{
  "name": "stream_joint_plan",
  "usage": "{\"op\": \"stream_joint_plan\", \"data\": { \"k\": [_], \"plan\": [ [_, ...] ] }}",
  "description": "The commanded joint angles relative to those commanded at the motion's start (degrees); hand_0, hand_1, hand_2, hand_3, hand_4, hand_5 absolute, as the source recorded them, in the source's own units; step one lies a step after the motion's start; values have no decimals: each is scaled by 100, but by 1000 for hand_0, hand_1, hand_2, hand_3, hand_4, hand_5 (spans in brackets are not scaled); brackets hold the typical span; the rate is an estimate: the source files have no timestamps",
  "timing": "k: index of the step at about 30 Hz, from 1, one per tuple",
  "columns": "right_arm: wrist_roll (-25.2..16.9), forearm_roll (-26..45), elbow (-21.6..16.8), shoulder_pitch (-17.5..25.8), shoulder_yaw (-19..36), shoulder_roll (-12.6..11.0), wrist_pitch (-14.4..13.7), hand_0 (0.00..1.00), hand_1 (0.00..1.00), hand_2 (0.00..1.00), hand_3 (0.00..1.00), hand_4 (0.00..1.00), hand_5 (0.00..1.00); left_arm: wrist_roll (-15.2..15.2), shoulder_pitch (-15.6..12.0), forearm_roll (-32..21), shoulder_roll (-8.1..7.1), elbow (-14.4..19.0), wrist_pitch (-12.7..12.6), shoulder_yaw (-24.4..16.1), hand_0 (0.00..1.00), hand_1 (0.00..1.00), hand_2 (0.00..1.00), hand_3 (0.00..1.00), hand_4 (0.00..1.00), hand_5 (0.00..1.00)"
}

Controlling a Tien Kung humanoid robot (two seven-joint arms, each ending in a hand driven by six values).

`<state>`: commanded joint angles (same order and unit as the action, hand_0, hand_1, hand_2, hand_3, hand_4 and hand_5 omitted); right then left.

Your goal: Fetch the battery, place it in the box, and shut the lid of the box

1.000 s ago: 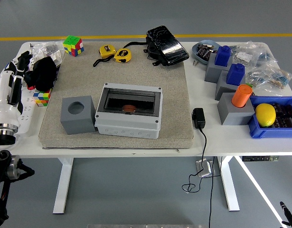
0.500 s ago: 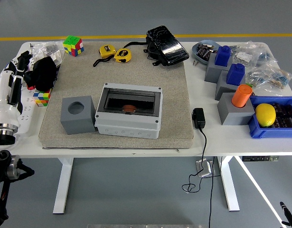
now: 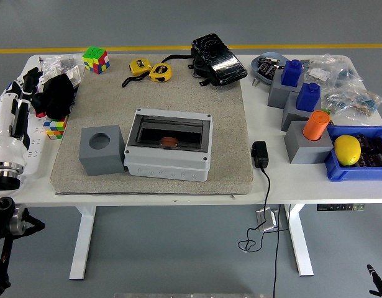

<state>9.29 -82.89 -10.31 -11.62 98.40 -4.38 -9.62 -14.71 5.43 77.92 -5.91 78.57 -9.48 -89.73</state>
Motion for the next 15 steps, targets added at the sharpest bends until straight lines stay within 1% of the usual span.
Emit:
{"op": "stream_joint_plan", "data": {
  "k": [4,10,12,13,15],
  "plan": [
    [-7,-38,0,6,36,1,3,840,792,765,797,998,998,-2,-3,-1,-1,-4,-2,16,935,929,891,870,998,998],
    [-135,-461,0,-1,459,17,81,854,811,779,810,998,998,-9,2,-9,-3,-11,-14,38,935,929,891,869,998,998],
    [-191,-569,0,7,575,24,67,854,811,779,810,998,998,-13,3,-8,-7,-8,-21,54,935,929,891,869,998,998],
    [-214,-613,0,13,609,26,52,869,840,816,843,998,998,-15,4,-7,-8,-8,-24,62,935,929,891,869,998,998],
    [-226,-725,0,27,699,31,28,869,840,816,843,998,998,-11,9,-3,-9,-10,-26,71,935,929,891,869,998,998]
  ]
}}
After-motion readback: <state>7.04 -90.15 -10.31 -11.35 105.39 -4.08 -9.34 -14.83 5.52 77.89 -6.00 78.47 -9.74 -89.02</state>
